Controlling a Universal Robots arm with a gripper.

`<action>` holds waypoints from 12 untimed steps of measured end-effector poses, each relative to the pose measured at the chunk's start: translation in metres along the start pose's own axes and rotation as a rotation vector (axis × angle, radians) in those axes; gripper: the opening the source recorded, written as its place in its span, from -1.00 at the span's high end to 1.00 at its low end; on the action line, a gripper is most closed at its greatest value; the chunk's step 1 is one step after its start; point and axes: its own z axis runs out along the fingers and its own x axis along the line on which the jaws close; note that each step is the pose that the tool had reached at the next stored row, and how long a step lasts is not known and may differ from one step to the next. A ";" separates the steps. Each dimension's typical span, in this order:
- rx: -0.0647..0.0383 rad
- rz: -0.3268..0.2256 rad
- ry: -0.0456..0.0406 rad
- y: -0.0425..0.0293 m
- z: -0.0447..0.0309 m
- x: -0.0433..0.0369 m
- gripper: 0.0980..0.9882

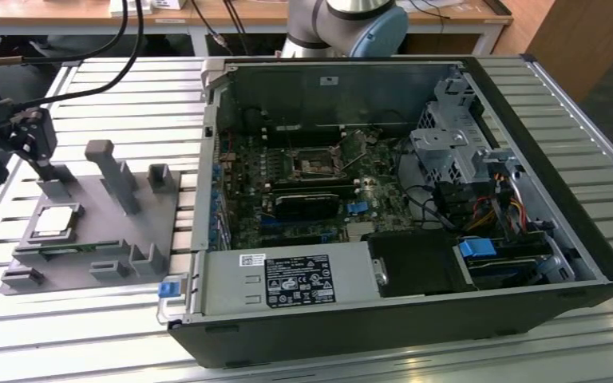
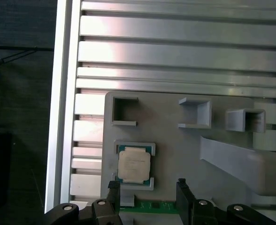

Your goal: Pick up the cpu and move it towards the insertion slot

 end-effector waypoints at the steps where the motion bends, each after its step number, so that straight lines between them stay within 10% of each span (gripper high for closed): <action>1: 0.000 0.000 0.0000 0.0000 0.0004 0.0000 -0.10; 12: 0.000 0.000 0.0000 -0.0002 0.0053 0.0002 -0.10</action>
